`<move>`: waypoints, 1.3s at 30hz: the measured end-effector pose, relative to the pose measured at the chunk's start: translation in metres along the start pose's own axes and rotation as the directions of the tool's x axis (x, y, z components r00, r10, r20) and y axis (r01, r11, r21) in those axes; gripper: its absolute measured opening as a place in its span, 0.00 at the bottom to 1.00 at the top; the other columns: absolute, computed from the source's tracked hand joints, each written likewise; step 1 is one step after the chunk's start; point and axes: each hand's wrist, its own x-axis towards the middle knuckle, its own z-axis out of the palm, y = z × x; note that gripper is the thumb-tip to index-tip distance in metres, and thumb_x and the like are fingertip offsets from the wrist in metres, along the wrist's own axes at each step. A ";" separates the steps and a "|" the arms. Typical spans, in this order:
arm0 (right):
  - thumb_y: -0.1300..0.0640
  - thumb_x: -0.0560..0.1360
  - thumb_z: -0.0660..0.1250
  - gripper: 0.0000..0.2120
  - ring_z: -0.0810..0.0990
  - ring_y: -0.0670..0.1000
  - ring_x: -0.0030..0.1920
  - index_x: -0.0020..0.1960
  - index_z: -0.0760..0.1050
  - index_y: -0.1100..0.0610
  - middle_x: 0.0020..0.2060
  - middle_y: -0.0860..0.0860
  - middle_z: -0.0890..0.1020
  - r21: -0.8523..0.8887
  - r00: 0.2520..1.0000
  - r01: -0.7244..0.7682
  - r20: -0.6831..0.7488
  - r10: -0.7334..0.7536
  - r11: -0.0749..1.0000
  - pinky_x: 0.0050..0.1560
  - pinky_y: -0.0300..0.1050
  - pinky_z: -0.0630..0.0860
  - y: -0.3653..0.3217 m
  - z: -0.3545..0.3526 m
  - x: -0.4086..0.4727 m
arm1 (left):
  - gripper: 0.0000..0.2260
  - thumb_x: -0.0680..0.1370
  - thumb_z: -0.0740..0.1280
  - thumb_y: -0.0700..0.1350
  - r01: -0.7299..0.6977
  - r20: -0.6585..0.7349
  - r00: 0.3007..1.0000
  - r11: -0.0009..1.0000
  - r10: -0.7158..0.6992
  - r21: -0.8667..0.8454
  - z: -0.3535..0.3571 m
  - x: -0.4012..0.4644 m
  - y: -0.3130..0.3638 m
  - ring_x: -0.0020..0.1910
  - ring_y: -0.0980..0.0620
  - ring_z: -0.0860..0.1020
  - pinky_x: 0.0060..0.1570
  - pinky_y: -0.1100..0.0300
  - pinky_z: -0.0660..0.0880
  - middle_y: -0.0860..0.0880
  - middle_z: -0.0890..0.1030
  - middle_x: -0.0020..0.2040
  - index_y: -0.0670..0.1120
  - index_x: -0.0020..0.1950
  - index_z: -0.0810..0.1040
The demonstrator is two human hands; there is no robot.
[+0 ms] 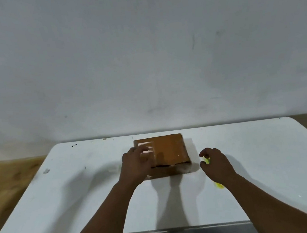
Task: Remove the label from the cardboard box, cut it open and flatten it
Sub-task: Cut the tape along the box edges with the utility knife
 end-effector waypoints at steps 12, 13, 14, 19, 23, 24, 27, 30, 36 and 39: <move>0.55 0.72 0.66 0.26 0.67 0.60 0.65 0.70 0.67 0.49 0.63 0.53 0.70 -0.314 0.971 -0.206 0.054 0.234 0.927 0.56 0.52 0.70 0.025 0.011 -0.001 | 0.70 0.50 0.79 0.72 0.066 0.167 0.985 0.992 -0.047 -0.106 0.022 0.039 -0.048 0.81 0.46 0.58 0.77 0.47 0.61 0.51 0.58 0.82 0.56 0.84 0.46; 0.55 0.72 0.66 0.26 0.67 0.60 0.65 0.69 0.67 0.49 0.63 0.53 0.70 -0.312 0.972 -0.201 0.056 0.229 0.929 0.57 0.53 0.70 0.025 0.009 -0.001 | 0.66 0.51 0.82 0.69 0.054 0.151 0.988 0.984 -0.028 -0.170 0.024 0.041 -0.052 0.76 0.48 0.66 0.74 0.47 0.68 0.55 0.66 0.76 0.60 0.82 0.51; 0.55 0.72 0.66 0.26 0.67 0.60 0.64 0.69 0.67 0.49 0.62 0.53 0.70 -0.307 0.973 -0.196 0.058 0.224 0.931 0.57 0.53 0.70 0.026 0.009 -0.001 | 0.60 0.52 0.84 0.67 0.038 0.140 0.990 0.973 -0.006 -0.226 0.028 0.041 -0.055 0.71 0.53 0.71 0.69 0.47 0.73 0.59 0.70 0.69 0.65 0.78 0.56; 0.55 0.72 0.66 0.26 0.72 0.63 0.59 0.70 0.68 0.46 0.58 0.56 0.71 -0.289 0.975 -0.203 0.031 0.221 0.936 0.56 0.53 0.73 0.028 0.011 -0.002 | 0.59 0.56 0.86 0.61 -0.064 0.129 0.986 0.947 0.110 -0.314 0.035 0.039 -0.056 0.69 0.61 0.70 0.67 0.53 0.75 0.61 0.69 0.66 0.63 0.81 0.55; 0.57 0.72 0.65 0.27 0.77 0.62 0.55 0.71 0.67 0.48 0.55 0.59 0.74 -0.202 0.976 -0.193 0.056 0.208 0.960 0.53 0.53 0.76 0.031 0.013 -0.006 | 0.62 0.59 0.86 0.60 -0.093 0.151 0.977 0.939 0.151 -0.332 0.042 0.031 -0.056 0.72 0.65 0.66 0.70 0.54 0.71 0.59 0.65 0.71 0.62 0.82 0.49; 0.57 0.72 0.66 0.28 0.77 0.61 0.55 0.72 0.66 0.50 0.55 0.59 0.76 -0.167 0.974 -0.205 0.065 0.219 0.964 0.53 0.52 0.76 0.034 0.013 -0.006 | 0.62 0.59 0.86 0.60 -0.093 0.147 0.978 0.939 0.148 -0.331 0.043 0.029 -0.056 0.73 0.64 0.66 0.71 0.53 0.72 0.58 0.65 0.72 0.63 0.82 0.49; 0.58 0.72 0.67 0.25 0.78 0.57 0.53 0.68 0.70 0.56 0.52 0.57 0.80 -0.112 0.966 -0.240 0.073 0.249 0.964 0.51 0.48 0.75 0.038 0.012 -0.004 | 0.61 0.61 0.84 0.61 -0.099 0.122 0.982 0.948 0.141 -0.302 0.044 0.023 -0.058 0.74 0.59 0.66 0.72 0.50 0.72 0.57 0.63 0.75 0.65 0.82 0.46; 0.60 0.76 0.64 0.13 0.76 0.53 0.44 0.60 0.77 0.58 0.49 0.56 0.82 -0.054 0.977 -0.206 0.052 0.209 0.977 0.43 0.43 0.70 0.035 0.013 -0.005 | 0.60 0.62 0.83 0.60 -0.112 0.118 0.981 0.951 0.152 -0.288 0.043 0.021 -0.059 0.73 0.61 0.66 0.71 0.54 0.71 0.58 0.63 0.76 0.67 0.82 0.45; 0.54 0.82 0.57 0.06 0.81 0.55 0.36 0.58 0.68 0.51 0.39 0.54 0.83 0.416 0.968 -0.245 0.059 0.243 0.876 0.38 0.50 0.78 0.008 0.008 -0.016 | 0.61 0.62 0.83 0.61 -0.098 0.116 0.984 0.955 0.135 -0.281 0.045 0.022 -0.062 0.76 0.58 0.64 0.73 0.49 0.70 0.56 0.62 0.78 0.64 0.83 0.44; 0.57 0.81 0.56 0.07 0.73 0.52 0.32 0.55 0.71 0.51 0.33 0.54 0.76 0.516 0.961 -0.265 0.069 0.268 0.815 0.34 0.47 0.75 -0.010 -0.003 -0.012 | 0.61 0.63 0.83 0.60 -0.109 0.095 0.985 0.951 0.142 -0.288 0.045 0.019 -0.060 0.76 0.58 0.64 0.72 0.53 0.71 0.57 0.61 0.78 0.66 0.82 0.42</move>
